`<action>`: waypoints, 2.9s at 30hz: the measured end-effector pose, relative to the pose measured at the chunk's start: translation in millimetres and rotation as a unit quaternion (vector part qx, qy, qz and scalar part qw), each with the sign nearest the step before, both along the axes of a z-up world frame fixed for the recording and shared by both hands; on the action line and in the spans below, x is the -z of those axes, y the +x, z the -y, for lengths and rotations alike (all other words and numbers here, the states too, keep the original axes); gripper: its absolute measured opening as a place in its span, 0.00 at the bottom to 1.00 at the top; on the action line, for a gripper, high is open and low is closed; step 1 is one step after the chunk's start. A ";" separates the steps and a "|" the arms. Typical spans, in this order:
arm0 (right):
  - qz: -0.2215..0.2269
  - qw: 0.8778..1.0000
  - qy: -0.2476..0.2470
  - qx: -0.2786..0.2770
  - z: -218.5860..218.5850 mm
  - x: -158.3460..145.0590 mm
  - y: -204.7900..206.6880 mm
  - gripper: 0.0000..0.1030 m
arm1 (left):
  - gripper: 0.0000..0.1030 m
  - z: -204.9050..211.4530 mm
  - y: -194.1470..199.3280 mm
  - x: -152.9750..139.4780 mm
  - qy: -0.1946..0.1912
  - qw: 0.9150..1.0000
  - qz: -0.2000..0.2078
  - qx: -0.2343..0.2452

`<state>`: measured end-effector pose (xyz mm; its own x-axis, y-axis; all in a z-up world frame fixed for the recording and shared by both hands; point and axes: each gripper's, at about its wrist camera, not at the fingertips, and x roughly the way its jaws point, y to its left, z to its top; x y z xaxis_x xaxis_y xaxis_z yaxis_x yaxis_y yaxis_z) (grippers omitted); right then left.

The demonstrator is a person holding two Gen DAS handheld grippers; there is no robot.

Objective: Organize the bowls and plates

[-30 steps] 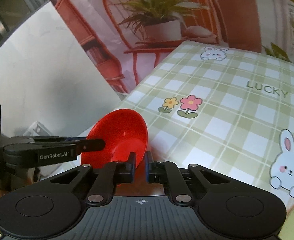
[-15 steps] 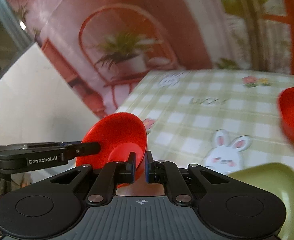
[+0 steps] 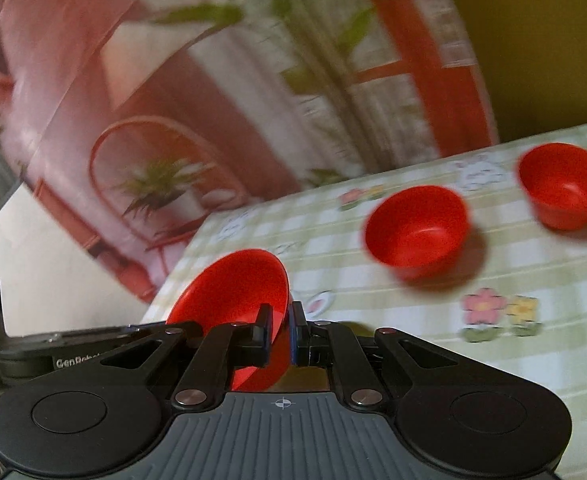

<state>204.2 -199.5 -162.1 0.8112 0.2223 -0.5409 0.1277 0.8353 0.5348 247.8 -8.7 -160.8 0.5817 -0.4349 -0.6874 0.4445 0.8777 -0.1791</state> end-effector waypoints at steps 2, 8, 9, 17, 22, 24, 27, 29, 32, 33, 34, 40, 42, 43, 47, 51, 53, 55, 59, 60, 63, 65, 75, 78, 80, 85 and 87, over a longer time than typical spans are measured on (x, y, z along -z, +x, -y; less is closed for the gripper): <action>0.002 1.000 0.005 0.016 13.5 2.4 -6.1 0.08 | 0.18 15.1 0.7 2.0 0.003 1.000 0.000 0.012; 0.009 0.999 0.014 0.049 37.7 6.0 -13.5 0.08 | 0.18 47.4 3.2 1.1 0.006 0.999 0.004 0.032; 0.010 0.998 0.015 0.053 41.1 7.1 -13.9 0.08 | 0.18 51.4 4.6 0.6 0.007 0.999 0.005 0.034; 0.009 0.997 0.018 0.073 61.1 11.8 -6.5 0.08 | 0.18 77.7 28.1 0.9 0.009 0.999 0.006 0.043; 0.011 0.996 0.010 0.084 75.3 13.0 6.4 0.08 | 0.18 92.8 45.9 2.5 0.006 0.999 0.009 0.047; 0.014 0.996 0.002 0.087 81.7 12.4 15.2 0.08 | 0.18 99.1 55.1 3.7 0.003 0.999 0.010 0.047; 0.018 0.996 -0.009 0.088 91.3 12.6 30.3 0.08 | 0.18 109.1 70.4 6.0 0.002 0.999 0.016 0.046; 0.018 0.996 -0.015 0.088 97.0 14.5 40.7 0.08 | 0.18 115.2 81.3 9.2 0.002 0.999 0.017 0.042; 0.016 0.996 -0.026 0.088 102.6 19.6 55.8 0.08 | 0.18 123.8 96.5 15.6 0.004 0.999 0.017 0.036; 0.014 0.996 -0.029 0.087 103.9 22.0 60.0 0.08 | 0.18 126.1 100.1 18.1 0.005 0.999 0.019 0.034; 0.010 0.996 -0.034 0.086 105.1 24.8 64.8 0.08 | 0.18 128.4 104.8 21.9 0.005 0.999 0.020 0.031; -0.014 0.996 -0.045 0.079 108.8 41.9 86.1 0.08 | 0.18 138.4 120.8 43.3 0.027 0.999 0.012 0.023; -0.017 0.996 -0.047 0.075 108.2 45.8 89.2 0.08 | 0.18 140.3 123.6 46.8 0.036 0.999 0.014 0.021; -0.019 0.996 -0.047 0.074 108.4 47.5 90.1 0.08 | 0.18 140.7 125.0 48.5 0.038 0.999 0.013 0.020; -0.026 0.996 -0.045 0.074 109.5 53.5 91.0 0.08 | 0.18 144.3 128.0 54.0 0.048 0.999 0.014 0.022; -0.032 0.995 -0.047 0.077 112.4 56.2 92.0 0.08 | 0.18 147.8 125.3 56.6 0.062 0.997 0.022 0.033; -0.036 0.995 -0.049 0.079 113.2 56.8 92.3 0.08 | 0.18 148.1 125.9 57.5 0.066 0.997 0.023 0.032; -0.038 0.995 -0.052 0.079 113.7 56.8 91.9 0.08 | 0.19 148.3 128.1 57.5 0.065 0.997 0.021 0.032; -0.034 0.994 -0.059 0.082 115.4 51.1 85.5 0.08 | 0.35 146.6 129.5 54.4 0.069 0.997 0.020 0.024; -0.032 0.994 -0.061 0.083 116.4 49.0 83.5 0.08 | 0.35 146.1 129.4 53.6 0.067 0.997 0.020 0.022; -0.023 0.993 -0.072 0.088 120.9 41.6 74.4 0.09 | 0.35 144.9 127.8 48.4 0.067 0.997 0.025 0.010; -0.017 0.992 -0.080 0.095 126.6 36.8 67.8 0.09 | 0.35 146.4 124.8 42.8 0.059 0.998 0.029 0.009; -0.022 0.982 -0.113 0.150 175.5 41.2 36.0 0.09 | 0.47 180.0 104.5 23.9 -0.015 0.998 0.062 0.027; -0.022 0.978 -0.121 0.171 190.4 43.7 27.8 0.10 | 0.47 194.2 103.1 27.1 -0.020 0.998 0.055 0.036; -0.020 0.974 -0.128 0.184 200.1 46.0 22.7 0.15 | 0.47 202.0 100.4 30.0 -0.022 0.997 0.054 0.042; -0.029 0.969 -0.128 0.207 220.3 57.4 18.7 0.17 | 0.47 223.1 100.9 41.3 -0.023 0.997 0.038 0.055; -0.034 0.970 -0.125 0.207 225.4 62.9 20.2 0.17 | 0.47 230.2 102.2 45.8 -0.021 0.997 0.034 0.059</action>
<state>224.4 -424.9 -225.0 0.7639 -0.2602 -0.5906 0.5076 0.8074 0.3009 350.0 -238.8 -206.6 0.5688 -0.5313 -0.6278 0.5569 0.8105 -0.1813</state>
